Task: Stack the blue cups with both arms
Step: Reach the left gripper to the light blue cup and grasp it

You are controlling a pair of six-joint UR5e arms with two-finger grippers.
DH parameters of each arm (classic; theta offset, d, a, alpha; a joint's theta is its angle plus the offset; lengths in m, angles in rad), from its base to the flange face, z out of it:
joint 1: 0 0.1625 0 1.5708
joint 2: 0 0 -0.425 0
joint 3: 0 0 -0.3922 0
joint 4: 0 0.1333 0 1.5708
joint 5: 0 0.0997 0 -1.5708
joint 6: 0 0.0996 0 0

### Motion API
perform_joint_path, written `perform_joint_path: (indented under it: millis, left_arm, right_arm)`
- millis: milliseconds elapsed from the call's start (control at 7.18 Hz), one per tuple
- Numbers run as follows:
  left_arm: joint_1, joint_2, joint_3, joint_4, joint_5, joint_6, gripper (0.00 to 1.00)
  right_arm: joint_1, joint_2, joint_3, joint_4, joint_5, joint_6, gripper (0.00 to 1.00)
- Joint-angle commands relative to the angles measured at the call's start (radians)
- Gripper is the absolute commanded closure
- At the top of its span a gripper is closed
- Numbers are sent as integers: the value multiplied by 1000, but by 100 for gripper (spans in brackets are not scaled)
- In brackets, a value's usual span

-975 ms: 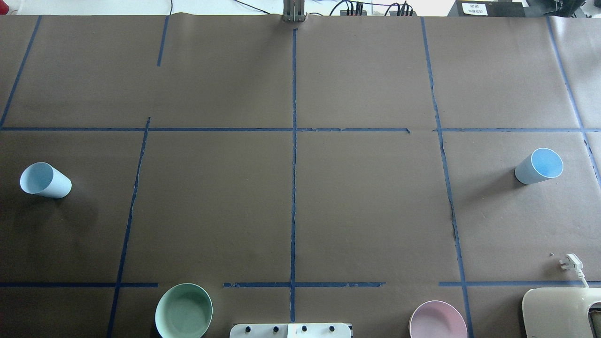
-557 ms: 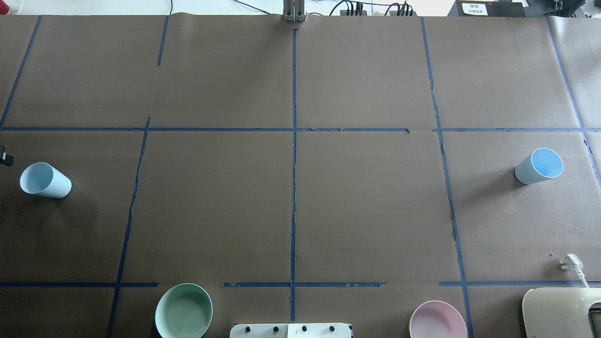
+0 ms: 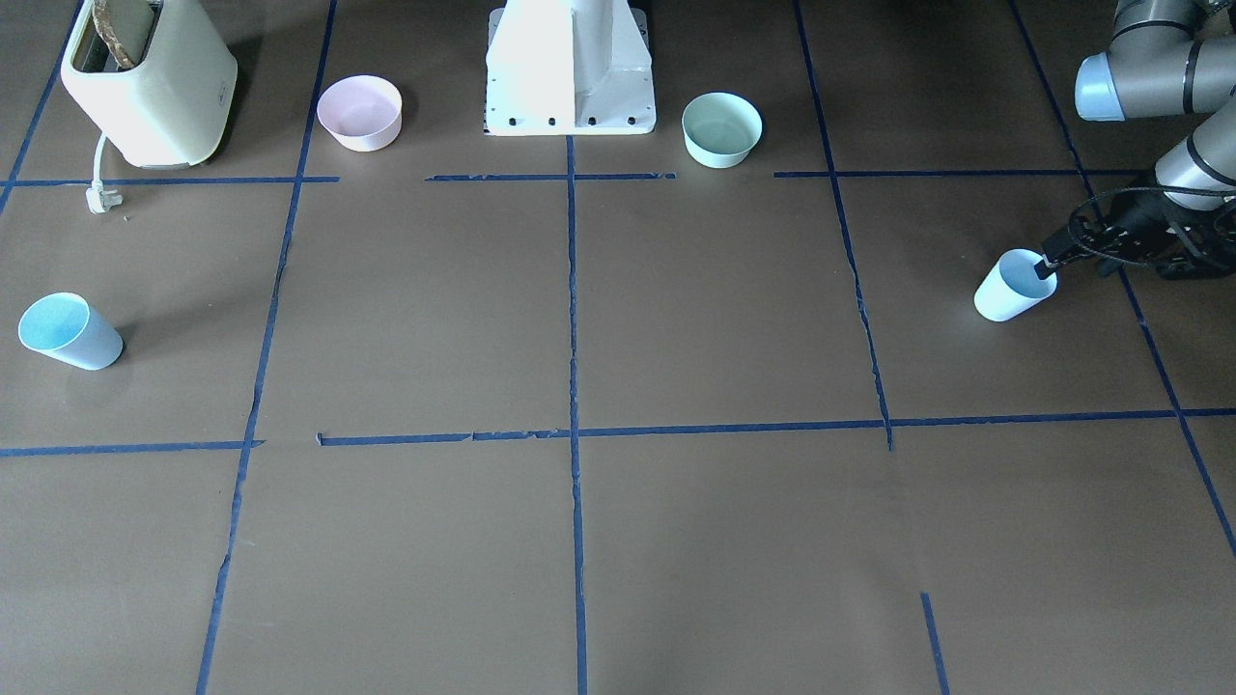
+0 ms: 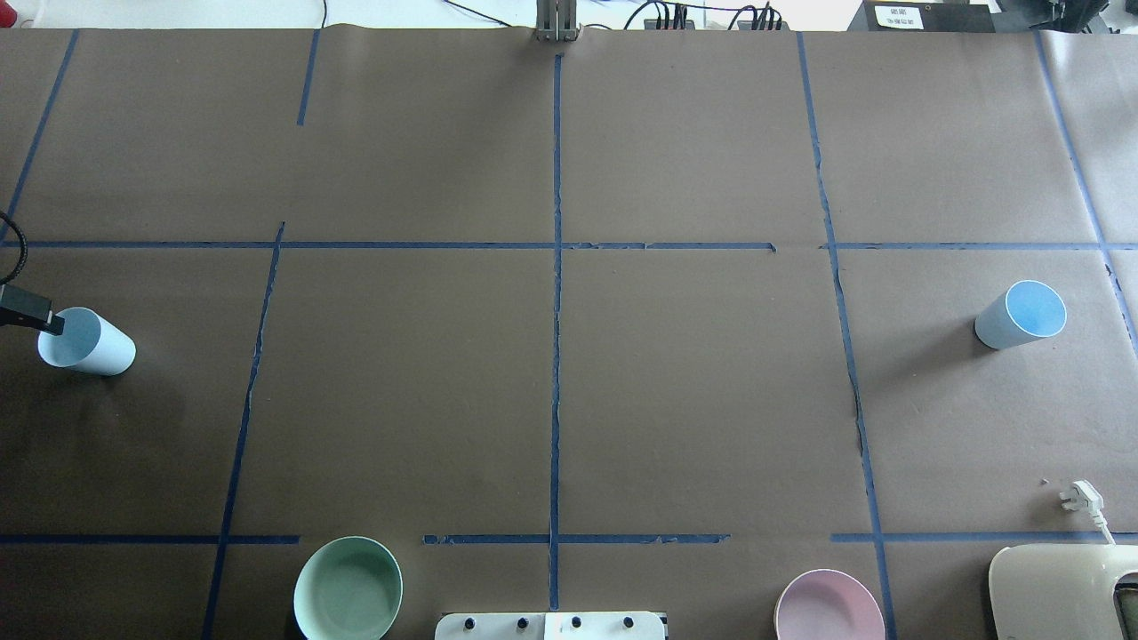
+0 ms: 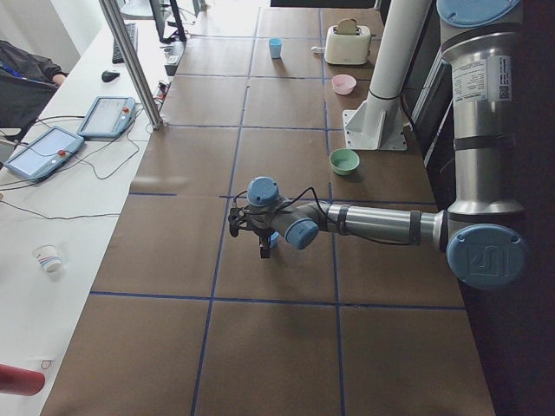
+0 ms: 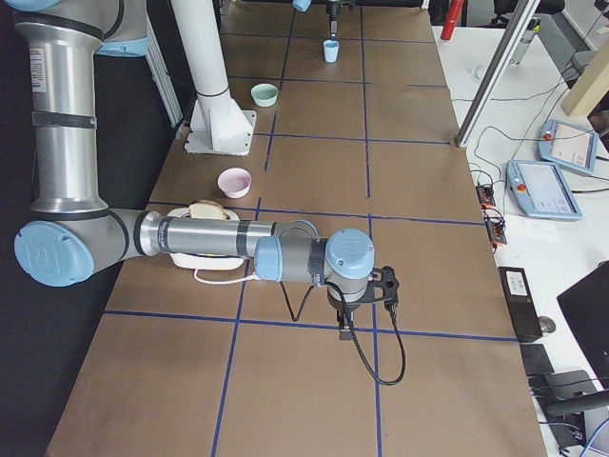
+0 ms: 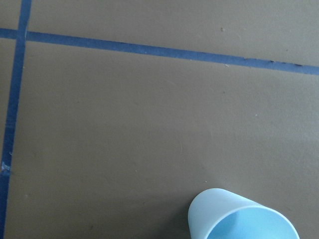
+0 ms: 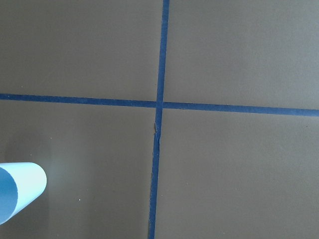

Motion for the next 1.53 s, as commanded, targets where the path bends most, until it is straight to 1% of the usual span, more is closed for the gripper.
perform_joint_path:
  millis: [0, 139, 278, 418, 557, 696, 835, 975, 1114, 1253, 1392]
  left_arm:
    - [40, -30, 46, 0, 0, -1, 0]
    - [41, -43, 67, -2, 0, 1, 0]
    - [41, -43, 69, -2, -1, 2, 26]
    - [41, -44, 69, -2, -1, 4, 66]
    - [41, -44, 61, -2, -1, 2, 92]
    - [41, -43, 55, 0, -1, -1, 97]
    - [37, -43, 36, 1, -10, -2, 100]
    - [35, -43, -16, 35, -32, -7, 100]
    - [33, -47, -87, 141, -44, -13, 100]
    - [30, -105, -153, 264, -41, -15, 100]
    - [36, -188, -210, 414, -37, -74, 100]
  right_arm:
    - [0, -1, -1, 0, 0, -2, 0]
    - [0, -1, -1, 0, 0, -2, 0]
    - [0, -1, -1, 0, 0, -2, 0]
    - [0, -1, -1, 0, 0, -2, 0]
    - [0, -1, 0, 0, 0, -2, 0]
    - [0, -1, 0, 0, 0, -2, 0]
    - [0, -1, 0, 0, 0, -2, 0]
    - [0, 1, 0, 0, -1, -2, 0]
    - [0, -1, 5, -3, -2, -5, 0]
    - [0, -1, 6, -5, -3, -5, 0]
    - [0, -1, 6, -3, -3, -6, 0]
